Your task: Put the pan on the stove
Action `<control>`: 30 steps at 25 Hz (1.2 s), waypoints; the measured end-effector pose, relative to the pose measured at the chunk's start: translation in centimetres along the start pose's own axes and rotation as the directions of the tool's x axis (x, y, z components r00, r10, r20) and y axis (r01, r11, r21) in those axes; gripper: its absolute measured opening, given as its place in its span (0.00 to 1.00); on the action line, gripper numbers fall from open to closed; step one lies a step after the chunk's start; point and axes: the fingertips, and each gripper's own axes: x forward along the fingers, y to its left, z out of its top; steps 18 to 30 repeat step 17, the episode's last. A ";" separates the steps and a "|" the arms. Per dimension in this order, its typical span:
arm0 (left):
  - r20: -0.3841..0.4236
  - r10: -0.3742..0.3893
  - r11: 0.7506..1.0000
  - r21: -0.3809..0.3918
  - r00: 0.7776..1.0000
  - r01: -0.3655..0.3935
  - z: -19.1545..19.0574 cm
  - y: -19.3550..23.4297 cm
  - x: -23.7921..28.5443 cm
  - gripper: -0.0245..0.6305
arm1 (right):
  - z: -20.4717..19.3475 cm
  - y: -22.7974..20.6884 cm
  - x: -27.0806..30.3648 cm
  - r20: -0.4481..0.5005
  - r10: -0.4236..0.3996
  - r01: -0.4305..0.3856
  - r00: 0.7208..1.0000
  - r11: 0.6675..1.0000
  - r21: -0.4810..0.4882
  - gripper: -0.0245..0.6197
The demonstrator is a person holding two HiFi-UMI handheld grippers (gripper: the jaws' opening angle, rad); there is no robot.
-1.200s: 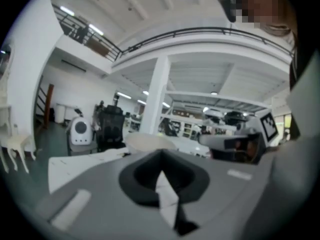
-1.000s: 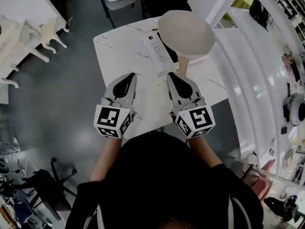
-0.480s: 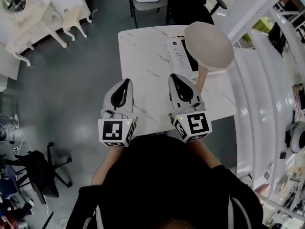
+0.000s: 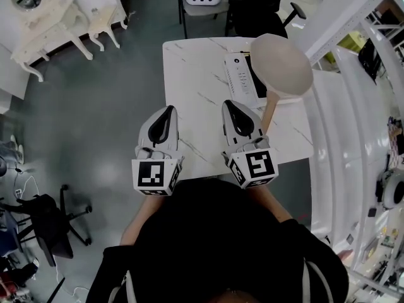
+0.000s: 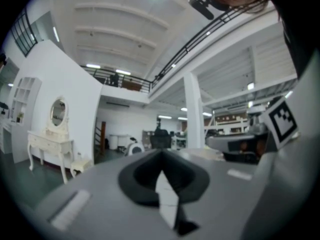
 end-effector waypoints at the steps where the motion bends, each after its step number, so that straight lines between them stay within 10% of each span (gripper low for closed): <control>1: -0.002 -0.003 1.000 -0.001 1.000 0.003 0.0 -0.2 0.1 0.05 | 0.0 -0.1 -0.1 -0.001 -0.003 0.003 1.000 1.000 -0.001 0.07; 30: -0.031 -0.029 1.000 0.002 0.999 0.029 -0.9 -0.9 1.6 0.05 | -0.8 -0.6 0.2 -0.013 -0.011 0.011 1.000 1.000 0.002 0.07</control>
